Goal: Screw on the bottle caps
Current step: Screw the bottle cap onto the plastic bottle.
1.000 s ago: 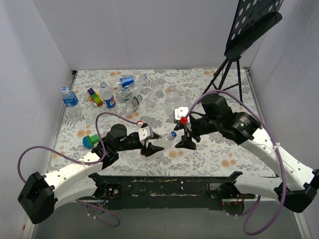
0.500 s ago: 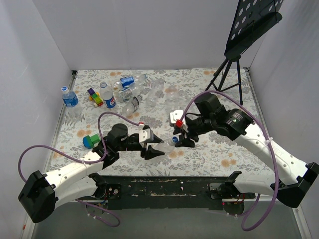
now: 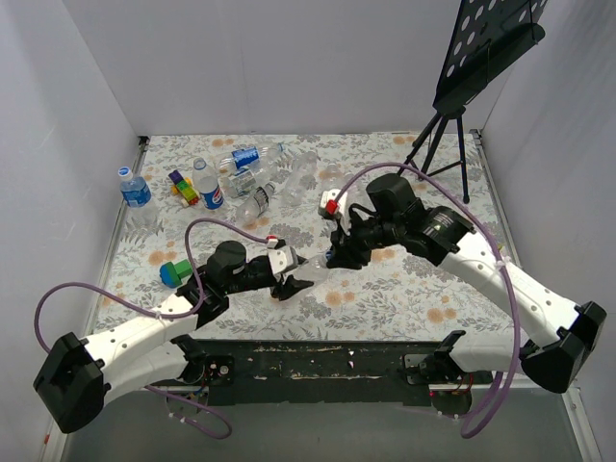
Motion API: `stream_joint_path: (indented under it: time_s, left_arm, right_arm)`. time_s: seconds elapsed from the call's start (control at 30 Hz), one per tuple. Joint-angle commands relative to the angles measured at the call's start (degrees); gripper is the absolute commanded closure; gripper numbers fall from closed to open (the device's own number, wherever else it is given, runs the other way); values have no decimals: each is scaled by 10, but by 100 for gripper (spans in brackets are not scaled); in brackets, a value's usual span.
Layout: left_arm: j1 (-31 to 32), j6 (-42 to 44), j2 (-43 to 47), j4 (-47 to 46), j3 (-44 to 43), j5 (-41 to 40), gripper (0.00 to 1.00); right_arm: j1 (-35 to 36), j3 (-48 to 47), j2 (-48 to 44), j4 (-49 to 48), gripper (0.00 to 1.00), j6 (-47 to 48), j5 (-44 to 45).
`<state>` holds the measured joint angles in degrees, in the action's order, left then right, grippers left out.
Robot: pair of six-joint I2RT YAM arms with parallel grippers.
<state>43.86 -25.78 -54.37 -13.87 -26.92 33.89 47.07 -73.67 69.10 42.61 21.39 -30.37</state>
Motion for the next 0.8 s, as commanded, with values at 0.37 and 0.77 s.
stream_joint_path:
  time_s: [0.37,0.77]
  left_arm:
    - [138,197,61,-57,50,-466,57]
    - [12,32,26,39,-18,-2,54]
  right_arm:
    - [11,121,3,-278,57,-424,138]
    - [11,54,-91,-97,30,7,78]
